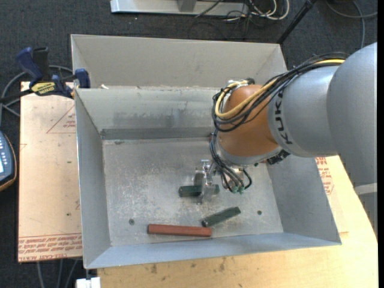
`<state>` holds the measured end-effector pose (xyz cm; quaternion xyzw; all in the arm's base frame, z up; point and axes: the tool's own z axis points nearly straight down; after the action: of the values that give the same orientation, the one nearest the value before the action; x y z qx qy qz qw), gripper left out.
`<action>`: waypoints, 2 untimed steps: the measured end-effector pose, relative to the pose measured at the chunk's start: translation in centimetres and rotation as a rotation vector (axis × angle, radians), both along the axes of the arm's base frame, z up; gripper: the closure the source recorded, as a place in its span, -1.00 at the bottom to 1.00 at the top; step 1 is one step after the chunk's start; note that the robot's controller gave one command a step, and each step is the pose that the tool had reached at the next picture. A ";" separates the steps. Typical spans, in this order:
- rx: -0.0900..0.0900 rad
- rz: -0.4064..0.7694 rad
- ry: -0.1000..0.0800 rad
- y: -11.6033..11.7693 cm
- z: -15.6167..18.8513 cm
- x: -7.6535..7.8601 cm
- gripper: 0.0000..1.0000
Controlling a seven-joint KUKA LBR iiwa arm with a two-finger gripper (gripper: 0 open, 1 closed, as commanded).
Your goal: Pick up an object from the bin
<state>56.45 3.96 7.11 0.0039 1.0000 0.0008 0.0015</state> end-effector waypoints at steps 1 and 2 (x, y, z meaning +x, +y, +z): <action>-0.001 -0.004 -0.006 -1.3 12.0 -3.5 1.00; -0.003 0.305 -0.004 -3.7 18.2 -5.1 1.00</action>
Offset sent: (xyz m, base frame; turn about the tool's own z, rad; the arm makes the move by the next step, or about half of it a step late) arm -0.0368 -0.0131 0.1160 0.0016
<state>51.38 0.22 25.35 -0.1482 0.9889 -0.0005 0.0034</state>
